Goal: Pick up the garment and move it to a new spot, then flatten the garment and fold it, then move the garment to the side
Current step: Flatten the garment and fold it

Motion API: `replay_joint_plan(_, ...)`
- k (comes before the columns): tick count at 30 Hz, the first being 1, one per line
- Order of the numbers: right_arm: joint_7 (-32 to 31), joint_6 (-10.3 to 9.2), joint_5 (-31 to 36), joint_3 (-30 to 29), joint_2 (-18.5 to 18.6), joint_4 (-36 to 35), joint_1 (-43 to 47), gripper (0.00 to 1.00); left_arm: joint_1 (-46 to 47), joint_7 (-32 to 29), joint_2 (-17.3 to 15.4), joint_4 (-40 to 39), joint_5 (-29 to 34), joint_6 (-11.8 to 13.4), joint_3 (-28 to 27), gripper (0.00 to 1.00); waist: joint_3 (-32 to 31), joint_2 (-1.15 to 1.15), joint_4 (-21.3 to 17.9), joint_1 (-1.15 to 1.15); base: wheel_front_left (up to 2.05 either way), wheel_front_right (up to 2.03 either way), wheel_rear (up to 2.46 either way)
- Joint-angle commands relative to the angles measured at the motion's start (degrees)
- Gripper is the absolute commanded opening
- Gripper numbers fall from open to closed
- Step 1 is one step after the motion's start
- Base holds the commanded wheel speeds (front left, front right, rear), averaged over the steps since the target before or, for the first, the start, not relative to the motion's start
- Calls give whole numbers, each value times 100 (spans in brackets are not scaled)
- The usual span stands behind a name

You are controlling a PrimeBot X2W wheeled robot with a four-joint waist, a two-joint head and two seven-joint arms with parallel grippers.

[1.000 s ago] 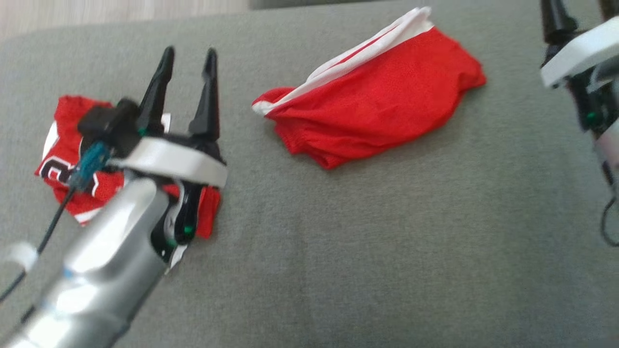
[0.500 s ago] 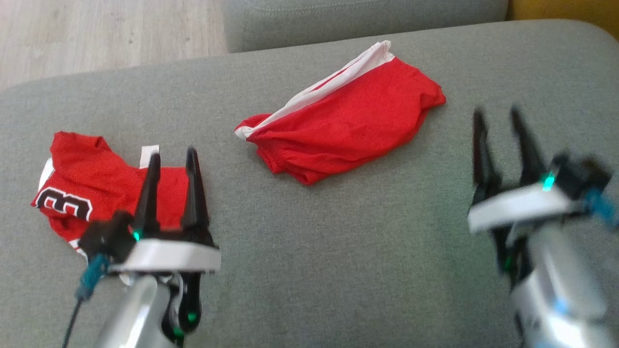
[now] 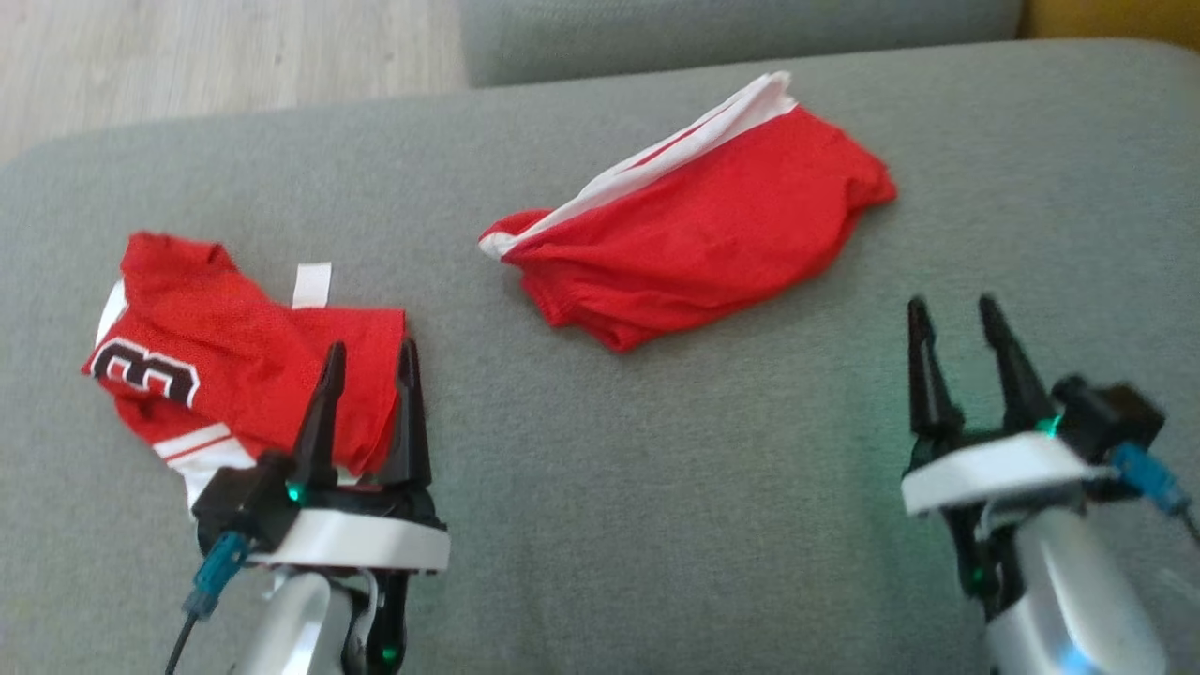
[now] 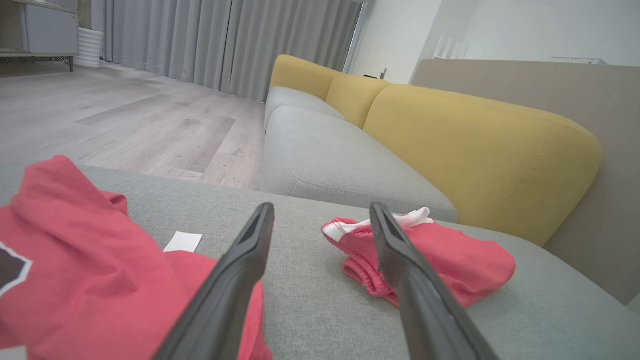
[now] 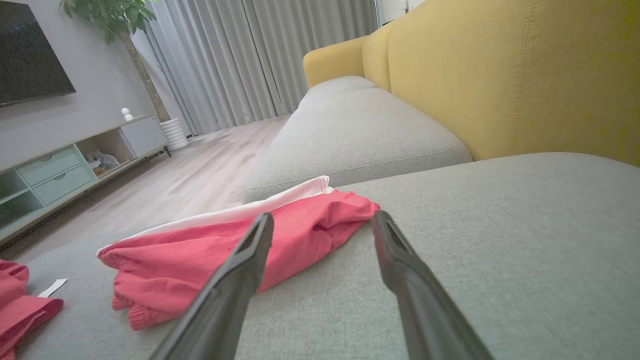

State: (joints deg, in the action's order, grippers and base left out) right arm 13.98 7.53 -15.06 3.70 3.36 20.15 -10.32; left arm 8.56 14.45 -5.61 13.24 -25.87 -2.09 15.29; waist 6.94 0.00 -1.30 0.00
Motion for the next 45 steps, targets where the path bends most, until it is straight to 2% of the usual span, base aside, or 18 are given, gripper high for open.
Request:
replay_joint_plan(1,-115,-4,80,6,-34,-219,-462,100,371,54,22,-127,115,-69,-232,100,232,0,169,0,0,0,0)
replay_joint_plan(8,-843,-4,226,-470,13,103,-1557,100,665,54,147,-15,284,-234,-188,100,820,0,586,0,0,0,0)
replay_joint_plan(13,-1451,-4,434,-1070,148,888,-2467,100,869,54,217,26,309,-315,-146,100,1115,0,890,0,0,0,0)
replay_joint_plan(17,-1820,-4,1011,-1650,366,1717,-3078,100,1032,54,249,34,296,-359,-111,100,1306,0,1105,0,0,0,0)
replay_joint_plan(22,-1904,-4,1780,-2177,630,2530,-3615,100,1206,54,267,35,264,-393,-34,100,1498,0,1299,0,0,0,0)
replay_joint_plan(29,-2006,-4,2317,-2294,818,3438,-4043,100,1346,54,271,5,126,-352,61,100,1662,0,1404,0,0,0,0)
replay_joint_plan(38,-2010,-4,2612,-2328,939,4169,-4409,100,1442,54,272,-7,67,-281,141,100,1735,0,1374,0,0,0,0)
replay_joint_plan(39,-2004,-4,2607,-2309,935,4243,-4444,83,1450,54,272,-5,65,-277,142,100,1734,0,1361,0,0,0,0)
replay_joint_plan(40,-1982,-4,2598,-2286,932,4304,-4480,0,1454,54,272,-4,66,-274,139,100,1728,0,1343,0,0,0,0)
replay_joint_plan(45,-1723,-4,2452,-2122,972,4496,-4641,0,1438,55,273,20,80,-269,101,100,1641,0,1225,0,0,0,0)
